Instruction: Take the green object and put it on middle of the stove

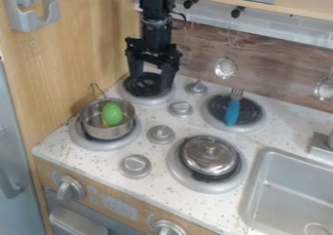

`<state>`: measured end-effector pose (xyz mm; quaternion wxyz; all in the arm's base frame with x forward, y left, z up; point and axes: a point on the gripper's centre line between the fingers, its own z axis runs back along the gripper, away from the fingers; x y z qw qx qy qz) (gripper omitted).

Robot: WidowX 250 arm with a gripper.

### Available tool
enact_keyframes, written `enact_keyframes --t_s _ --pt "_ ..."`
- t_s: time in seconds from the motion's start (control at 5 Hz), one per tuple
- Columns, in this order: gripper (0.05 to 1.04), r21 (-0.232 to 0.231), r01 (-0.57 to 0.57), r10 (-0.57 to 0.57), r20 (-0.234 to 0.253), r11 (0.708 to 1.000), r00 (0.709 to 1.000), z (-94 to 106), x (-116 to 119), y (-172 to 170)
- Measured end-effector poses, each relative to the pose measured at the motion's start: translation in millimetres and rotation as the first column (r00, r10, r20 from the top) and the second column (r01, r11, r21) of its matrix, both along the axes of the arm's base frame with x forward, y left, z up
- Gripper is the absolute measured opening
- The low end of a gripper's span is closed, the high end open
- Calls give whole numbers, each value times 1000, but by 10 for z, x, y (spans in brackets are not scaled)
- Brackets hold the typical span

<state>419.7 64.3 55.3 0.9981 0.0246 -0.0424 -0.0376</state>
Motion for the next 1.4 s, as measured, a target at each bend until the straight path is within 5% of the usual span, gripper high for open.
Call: enact_keyframes --t_s 0.2,0.6,0.8,1.2,1.4 --pt "999 -10 -9 8 -59 1000 998 -214 -79 -7" --pt "999 -23 -91 90 -57 996 994 -309 -179 290" --pt "999 16 -112 113 -92 994 989 -438 -355 490" --pt "999 13 -207 207 -82 978 975 -393 -420 760" --pt "999 21 -224 225 -119 974 967 -497 -395 789"
